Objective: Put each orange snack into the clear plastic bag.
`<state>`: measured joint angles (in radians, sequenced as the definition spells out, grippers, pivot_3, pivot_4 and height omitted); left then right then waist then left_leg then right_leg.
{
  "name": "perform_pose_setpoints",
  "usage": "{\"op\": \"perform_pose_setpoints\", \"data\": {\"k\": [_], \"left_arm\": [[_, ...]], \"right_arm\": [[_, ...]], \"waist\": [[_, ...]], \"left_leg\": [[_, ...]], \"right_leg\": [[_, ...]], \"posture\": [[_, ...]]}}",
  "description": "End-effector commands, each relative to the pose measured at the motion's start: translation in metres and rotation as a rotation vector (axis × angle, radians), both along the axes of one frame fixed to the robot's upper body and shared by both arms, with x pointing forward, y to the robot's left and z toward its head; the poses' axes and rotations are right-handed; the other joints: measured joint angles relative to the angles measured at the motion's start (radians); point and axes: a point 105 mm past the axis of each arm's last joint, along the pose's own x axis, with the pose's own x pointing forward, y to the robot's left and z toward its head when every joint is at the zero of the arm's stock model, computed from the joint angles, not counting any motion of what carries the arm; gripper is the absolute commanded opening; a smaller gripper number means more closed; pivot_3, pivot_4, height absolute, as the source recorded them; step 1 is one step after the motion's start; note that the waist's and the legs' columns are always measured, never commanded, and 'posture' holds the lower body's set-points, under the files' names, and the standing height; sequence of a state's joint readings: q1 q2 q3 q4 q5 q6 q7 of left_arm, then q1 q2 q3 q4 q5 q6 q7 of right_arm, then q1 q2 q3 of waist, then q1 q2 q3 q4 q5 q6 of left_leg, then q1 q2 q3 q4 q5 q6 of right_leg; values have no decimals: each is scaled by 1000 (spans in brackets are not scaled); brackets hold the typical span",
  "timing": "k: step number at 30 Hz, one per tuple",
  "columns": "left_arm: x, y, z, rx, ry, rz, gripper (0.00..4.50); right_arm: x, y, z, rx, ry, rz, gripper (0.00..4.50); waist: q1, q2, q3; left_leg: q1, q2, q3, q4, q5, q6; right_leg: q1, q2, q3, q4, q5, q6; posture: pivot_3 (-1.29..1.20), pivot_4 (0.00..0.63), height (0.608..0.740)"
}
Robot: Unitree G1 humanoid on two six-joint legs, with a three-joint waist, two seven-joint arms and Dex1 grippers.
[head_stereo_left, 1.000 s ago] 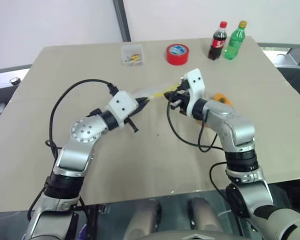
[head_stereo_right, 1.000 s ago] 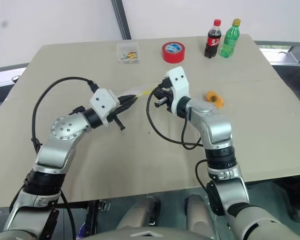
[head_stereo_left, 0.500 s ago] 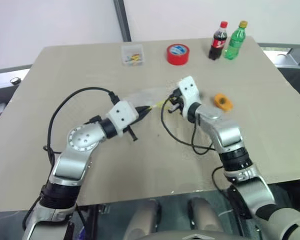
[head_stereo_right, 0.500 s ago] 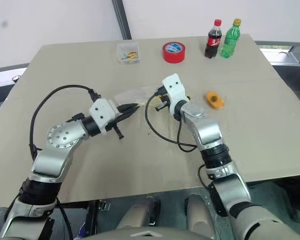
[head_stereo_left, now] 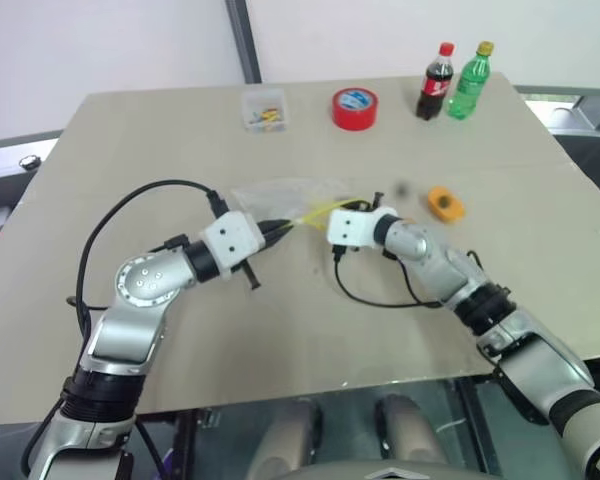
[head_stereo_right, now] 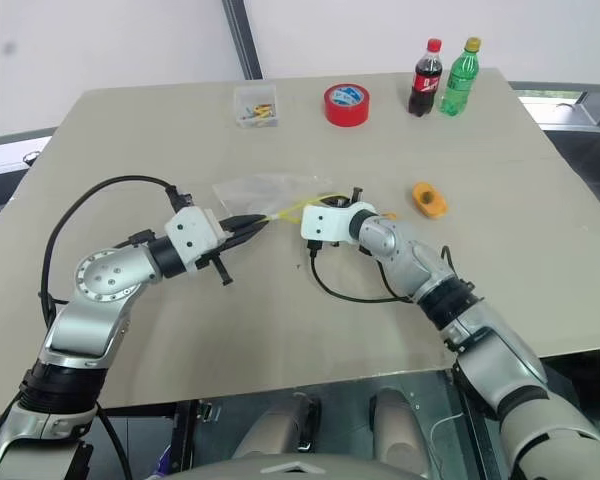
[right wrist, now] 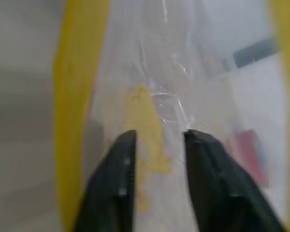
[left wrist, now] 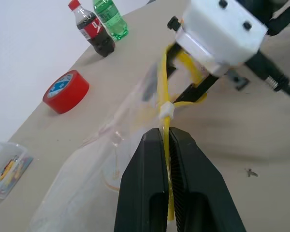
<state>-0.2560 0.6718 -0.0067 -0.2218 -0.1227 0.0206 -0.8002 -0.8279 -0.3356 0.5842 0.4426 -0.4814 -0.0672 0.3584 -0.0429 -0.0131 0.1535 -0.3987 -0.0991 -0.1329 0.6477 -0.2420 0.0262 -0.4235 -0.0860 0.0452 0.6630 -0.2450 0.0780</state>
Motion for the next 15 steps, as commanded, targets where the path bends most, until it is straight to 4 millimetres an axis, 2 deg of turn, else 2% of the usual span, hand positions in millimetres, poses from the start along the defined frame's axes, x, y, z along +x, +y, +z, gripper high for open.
{"op": "perform_pose_setpoints", "data": {"k": [1,3,4,8,12,15], "left_arm": [[0,7,10,-25,-38,24,0],[0,9,10,-30,-35,31,0],[1,11,9,-38,-30,44,0],[9,19,5,-70,-2,111,0],[17,22,2,-84,6,165,0],[23,24,0,-94,14,202,0]], "right_arm": [[3,1,14,-28,-107,26,3383],[4,-1,15,-26,-120,26,4268],[3,-1,17,-25,-135,28,4480],[-2,-2,28,32,-175,27,4480],[-13,-10,35,152,-71,15,4480],[-29,-29,41,267,88,-11,4480]], "waist": [[1,0,0],[-1,0,0],[-1,0,0],[1,0,0],[2,0,0],[8,0,0]], "left_leg": [[0,0,0,0,0,0],[0,0,0,0,0,0],[0,0,0,0,0,0],[0,0,0,0,0,0],[0,0,0,0,0,0],[0,0,0,0,0,0]], "right_leg": [[0,0,0,0,0,0],[0,0,0,0,0,0],[0,0,0,0,0,0],[0,0,0,0,0,0],[0,0,0,0,0,0],[0,0,0,0,0,0]], "posture": [[0,150,740],[0,150,740],[0,150,740],[0,150,740],[0,150,740],[0,150,740]]}}
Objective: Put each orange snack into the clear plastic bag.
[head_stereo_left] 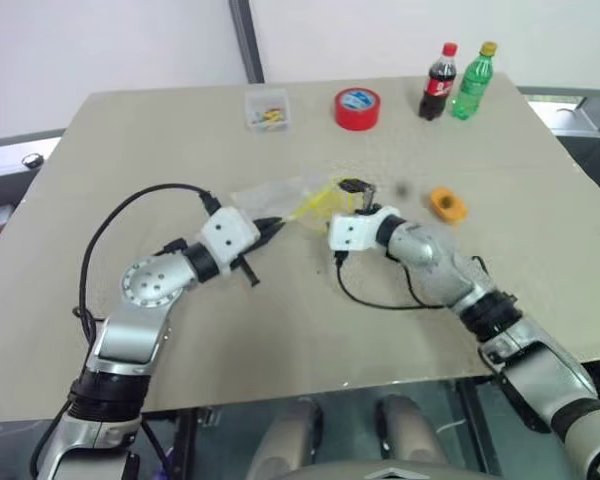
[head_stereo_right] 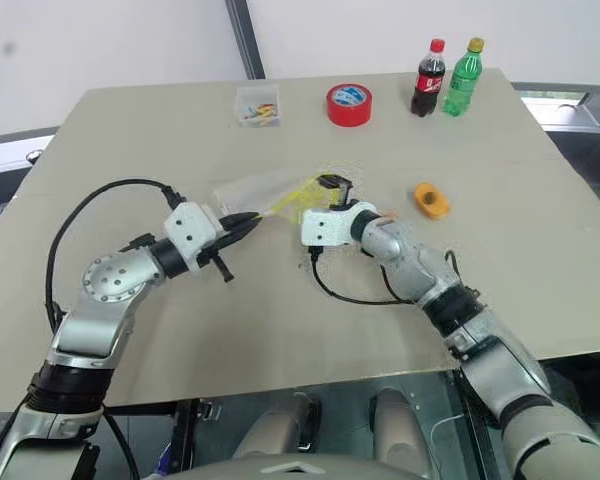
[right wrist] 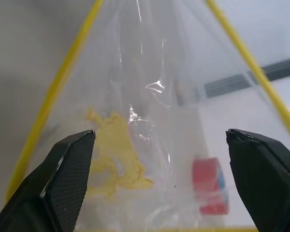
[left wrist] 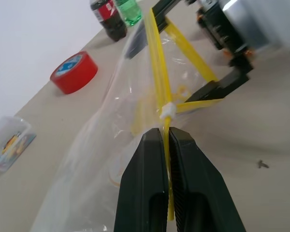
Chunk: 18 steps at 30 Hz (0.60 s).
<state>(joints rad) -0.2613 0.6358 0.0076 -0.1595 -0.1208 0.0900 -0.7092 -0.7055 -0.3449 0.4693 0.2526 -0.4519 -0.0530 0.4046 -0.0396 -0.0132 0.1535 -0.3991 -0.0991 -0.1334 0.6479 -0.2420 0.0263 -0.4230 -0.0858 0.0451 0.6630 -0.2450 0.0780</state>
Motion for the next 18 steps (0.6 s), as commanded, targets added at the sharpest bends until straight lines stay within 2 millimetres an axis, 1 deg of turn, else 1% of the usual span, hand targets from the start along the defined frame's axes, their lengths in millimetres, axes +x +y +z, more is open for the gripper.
{"op": "perform_pose_setpoints", "data": {"k": [1,4,6,7,9,11,14,18], "left_arm": [[8,9,10,-13,-38,63,0],[12,11,12,-25,-36,74,0],[13,10,13,-28,-38,69,0],[13,10,13,-28,-39,67,0],[13,8,13,-31,-37,59,0],[13,6,13,-36,-36,48,0],[13,4,13,-39,-36,42,0],[13,4,14,-40,-37,41,0]], "right_arm": [[-16,-27,29,162,131,-24,4480],[-27,-49,31,238,249,-74,4480],[-30,-73,25,257,323,-147,4480],[-31,-80,23,261,343,-169,4480],[-31,-102,13,290,413,-260,4480],[-30,-118,4,358,489,-337,4480],[-30,-122,-7,463,601,-380,4480],[-31,-116,-15,517,664,-373,4480]], "waist": [[5,0,0],[5,0,0],[4,0,0],[5,0,0],[6,0,0],[5,0,0],[2,0,0],[3,0,0]], "left_leg": [[0,0,-1,0,0,0],[0,0,-1,1,0,0],[0,0,-1,1,0,0],[0,0,-1,1,0,0],[1,0,-1,1,0,0],[1,0,-1,1,0,0],[1,0,-1,1,0,0],[1,0,-1,1,0,0]], "right_leg": [[1,0,-1,0,0,0],[1,0,-1,-1,0,0],[1,0,-1,0,0,0],[2,0,-1,0,0,0],[2,-1,-1,0,0,0],[2,-1,-1,0,0,0],[2,-1,-1,0,0,0],[2,-1,-1,0,0,0]], "posture": [[0,150,740],[0,150,740],[0,150,740],[0,150,740],[0,150,740],[0,150,740],[0,150,740],[0,150,740]]}}
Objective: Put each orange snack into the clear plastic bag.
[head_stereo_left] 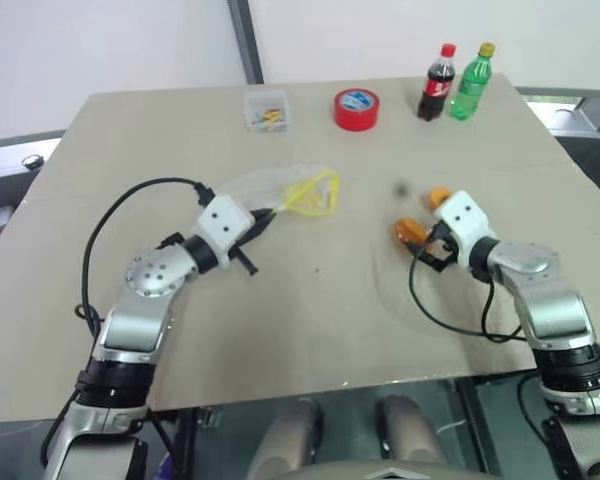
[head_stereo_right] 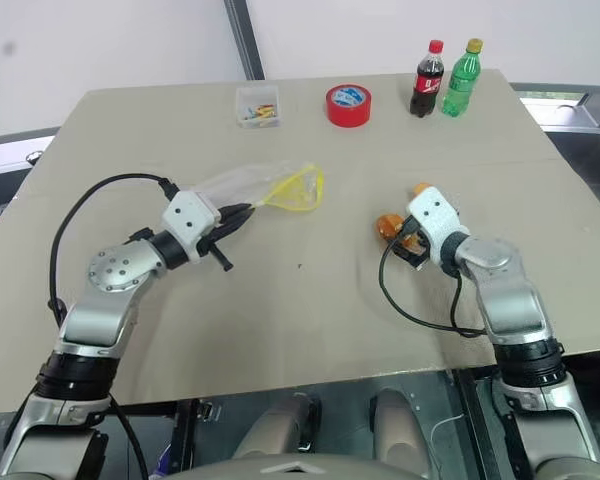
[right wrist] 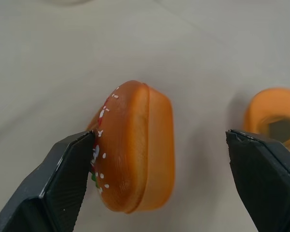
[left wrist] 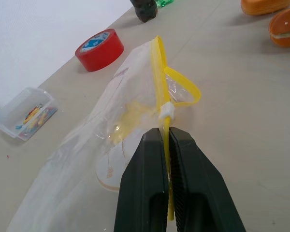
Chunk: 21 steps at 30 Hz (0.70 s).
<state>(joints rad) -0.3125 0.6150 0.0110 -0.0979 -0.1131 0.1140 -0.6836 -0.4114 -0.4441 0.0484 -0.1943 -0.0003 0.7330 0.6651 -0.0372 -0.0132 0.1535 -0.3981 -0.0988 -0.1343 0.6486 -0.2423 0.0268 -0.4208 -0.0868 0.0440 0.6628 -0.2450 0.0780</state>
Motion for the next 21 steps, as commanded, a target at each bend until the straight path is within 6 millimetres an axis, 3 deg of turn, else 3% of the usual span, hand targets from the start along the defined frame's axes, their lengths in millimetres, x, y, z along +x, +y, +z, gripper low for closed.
{"op": "perform_pose_setpoints", "data": {"k": [1,6,8,21], "left_arm": [[0,-1,13,-9,-47,-11,0],[-1,4,15,-7,-52,5,0],[-2,4,15,-6,-54,7,0],[-3,0,17,-4,-60,-3,0]], "right_arm": [[0,5,8,50,-15,6,4480],[-10,21,23,-58,-169,121,4480],[-14,23,18,-173,-224,163,4480],[-4,15,-19,-343,-264,126,4480]], "waist": [[2,0,0],[4,0,0],[4,0,0],[4,0,0]], "left_leg": [[0,0,0,0,0,0],[0,-1,0,0,0,0],[0,0,0,0,0,0],[0,0,0,1,0,0]], "right_leg": [[0,0,0,0,0,0],[0,0,0,0,0,0],[0,0,0,0,0,0],[0,0,-1,0,0,0]], "posture": [[0,150,740],[0,150,740],[0,150,740],[0,150,740]]}}
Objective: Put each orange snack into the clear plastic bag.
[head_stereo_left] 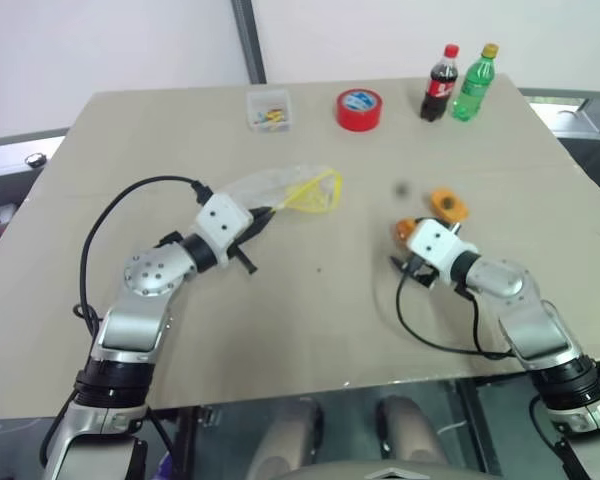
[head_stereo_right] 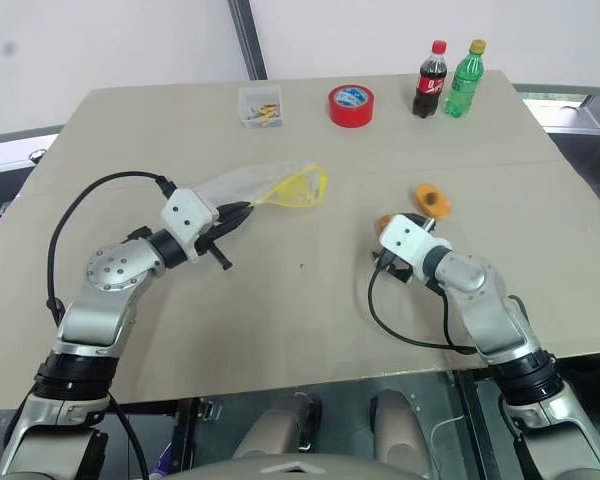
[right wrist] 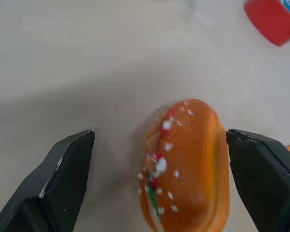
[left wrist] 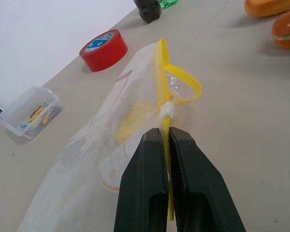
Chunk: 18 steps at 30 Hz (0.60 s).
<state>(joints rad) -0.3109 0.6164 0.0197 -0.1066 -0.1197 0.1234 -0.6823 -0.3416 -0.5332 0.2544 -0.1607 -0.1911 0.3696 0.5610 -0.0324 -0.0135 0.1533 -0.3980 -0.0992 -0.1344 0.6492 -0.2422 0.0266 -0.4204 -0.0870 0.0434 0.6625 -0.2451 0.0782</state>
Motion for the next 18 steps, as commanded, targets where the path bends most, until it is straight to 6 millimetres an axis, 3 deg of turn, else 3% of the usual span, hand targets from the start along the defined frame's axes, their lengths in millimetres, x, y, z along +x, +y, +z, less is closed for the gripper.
{"op": "perform_pose_setpoints", "data": {"k": [1,3,6,9,10,11,15,18], "left_arm": [[-2,-2,15,4,-59,-10,0],[-2,-2,16,4,-60,-11,0],[-2,-3,16,4,-64,-15,0],[-2,-4,17,4,-66,-16,0],[-2,-3,17,3,-66,-15,0],[-2,-3,17,1,-66,-15,0],[-2,-3,18,-11,-63,-18,0],[-4,-4,20,-31,-60,-36,0]], "right_arm": [[5,-5,-6,-40,-32,-21,4480],[8,-8,-9,-58,-44,-32,4480],[13,-12,-9,-96,-80,-44,3687],[16,-16,-10,-135,-98,-38,2341],[16,-16,-11,-140,-99,-36,1658],[16,-17,-11,-143,-100,-33,1480],[17,-16,1,-60,-95,-51,339],[15,-4,20,139,-51,-37,75]], "waist": [[0,0,0],[0,0,0],[1,-1,-1],[6,-1,-1],[7,-1,-1],[8,-1,-1],[15,-1,-1],[16,-1,-1]], "left_leg": [[1,0,0,0,0,0],[1,0,0,0,0,0],[3,0,0,1,0,0],[3,0,0,1,0,0],[3,0,0,1,0,0],[3,0,-1,1,0,0],[3,0,0,1,0,0],[3,0,-1,1,0,0]], "right_leg": [[1,0,0,0,0,0],[1,0,0,0,0,0],[3,0,0,0,0,0],[4,0,-1,0,0,0],[4,0,-1,0,0,0],[4,0,-1,0,0,0],[4,0,-1,0,0,0],[4,0,-1,0,0,0]], "posture": [[0,150,740],[0,150,740],[0,150,740],[0,150,740],[0,150,740],[0,150,740],[0,150,740],[0,150,740]]}}
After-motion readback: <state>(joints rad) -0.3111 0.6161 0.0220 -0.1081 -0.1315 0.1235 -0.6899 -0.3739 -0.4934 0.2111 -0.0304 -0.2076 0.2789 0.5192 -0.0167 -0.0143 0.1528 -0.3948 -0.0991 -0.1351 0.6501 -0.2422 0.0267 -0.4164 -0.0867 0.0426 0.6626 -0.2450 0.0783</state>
